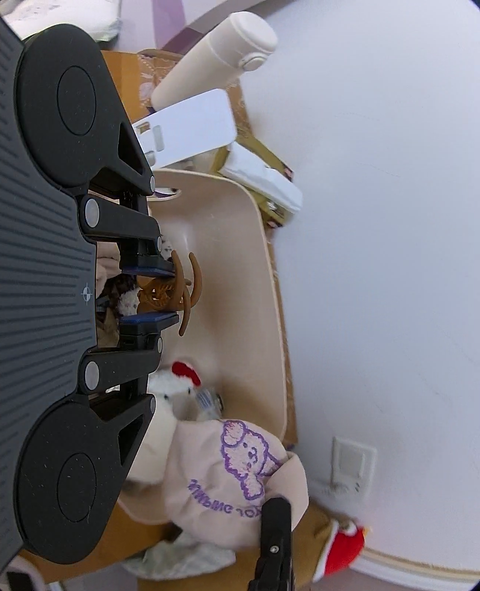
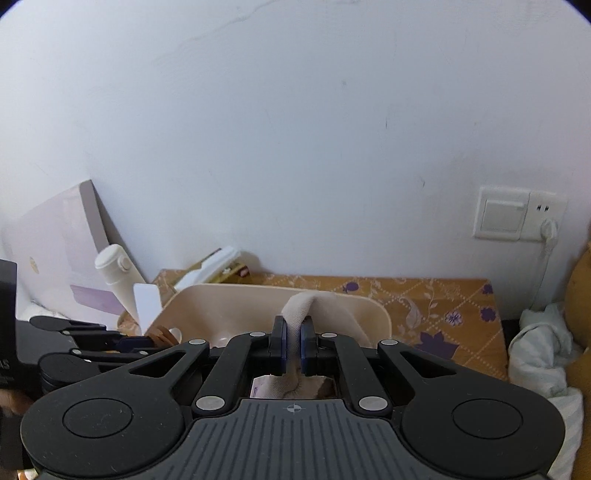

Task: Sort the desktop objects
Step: 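Carry the claw clip with the left gripper to the basket while the right carries the cloth there, then open both grippers to drop the claw clip and cloth into the basket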

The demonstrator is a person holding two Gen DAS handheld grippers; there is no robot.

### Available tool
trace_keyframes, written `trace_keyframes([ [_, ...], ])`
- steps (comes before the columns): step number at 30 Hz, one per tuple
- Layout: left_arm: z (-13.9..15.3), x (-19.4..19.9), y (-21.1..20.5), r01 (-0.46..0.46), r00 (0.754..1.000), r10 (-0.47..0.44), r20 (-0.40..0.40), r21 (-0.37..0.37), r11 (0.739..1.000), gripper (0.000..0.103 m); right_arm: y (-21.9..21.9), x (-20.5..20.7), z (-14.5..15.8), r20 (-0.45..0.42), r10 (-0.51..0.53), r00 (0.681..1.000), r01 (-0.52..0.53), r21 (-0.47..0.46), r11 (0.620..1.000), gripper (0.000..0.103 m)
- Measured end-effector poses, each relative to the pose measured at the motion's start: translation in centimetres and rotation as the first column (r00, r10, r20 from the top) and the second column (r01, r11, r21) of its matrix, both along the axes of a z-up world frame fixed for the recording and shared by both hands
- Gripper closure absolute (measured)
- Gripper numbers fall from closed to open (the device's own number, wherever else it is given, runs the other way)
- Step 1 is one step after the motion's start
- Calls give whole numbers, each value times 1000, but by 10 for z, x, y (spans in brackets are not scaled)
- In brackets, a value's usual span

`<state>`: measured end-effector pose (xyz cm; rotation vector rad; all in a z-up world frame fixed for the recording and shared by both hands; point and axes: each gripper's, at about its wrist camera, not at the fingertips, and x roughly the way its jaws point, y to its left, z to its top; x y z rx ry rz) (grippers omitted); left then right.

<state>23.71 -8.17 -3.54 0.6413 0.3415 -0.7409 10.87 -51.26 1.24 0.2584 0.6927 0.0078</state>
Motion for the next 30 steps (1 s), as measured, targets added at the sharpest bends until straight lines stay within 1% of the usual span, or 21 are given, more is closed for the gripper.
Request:
trace_keyframes([
  [3,-10,6,-9,-48,999,48,-6,28,998,83,6,7,-13,-35,16,999,-16,-2,1000,96],
  [5,-17,10,-12,-69,997,70,-21,43,997,83,11,10,-23,-59,46,997,-46,-11,999,96],
  [9,-29,14,-14,-99,994,102,-33,91,991,83,19,10,-39,-117,77,990,-85,-61,995,95],
  [10,-31,14,-14,-115,993,118,-28,93,989,82,20,9,-41,-125,77,989,-87,-73,994,94],
  [12,-31,10,-13,-138,990,139,-13,82,987,72,19,4,-41,-122,69,990,-80,-88,993,88],
  [13,-30,7,-12,-145,989,146,-8,78,986,56,18,1,-40,-115,62,991,-73,-94,993,75],
  [14,-29,6,-12,-152,988,152,-4,75,986,40,17,-2,-39,-108,60,992,-70,-94,993,65],
  [16,-26,2,-11,-161,987,161,5,67,985,30,16,-6,-36,-98,59,993,-69,-93,993,54],
  [18,-24,-1,-9,-169,986,169,10,64,984,29,16,-11,-33,-87,60,994,-68,-95,993,46],
  [19,-23,-3,-8,-172,985,172,6,68,983,28,16,-12,-32,-83,62,995,-70,-96,993,39],
  [20,-23,-5,-6,-172,985,172,-3,72,982,28,17,-13,-30,-76,67,995,-74,-95,993,34],
  [21,-23,-7,-4,-168,986,169,-13,73,983,27,17,-15,-28,-70,72,995,-78,-96,992,31],
  [23,-23,-12,0,-163,986,165,-28,73,984,26,19,-21,-26,-65,90,994,-96,-103,990,20],
  [24,-23,-16,2,-164,985,167,-35,78,983,26,20,-23,-25,-66,100,993,-107,-107,989,17],
  [26,-22,-21,7,-177,983,180,-45,72,982,25,24,-28,-23,-64,116,991,-123,-119,985,6],
  [28,-22,-28,14,-185,980,189,-59,63,981,25,26,-35,-21,-53,123,991,-129,-131,983,0],
  [30,-21,-35,20,-185,979,189,-74,55,981,24,27,-43,-20,-48,130,990,-135,-133,982,0],
])
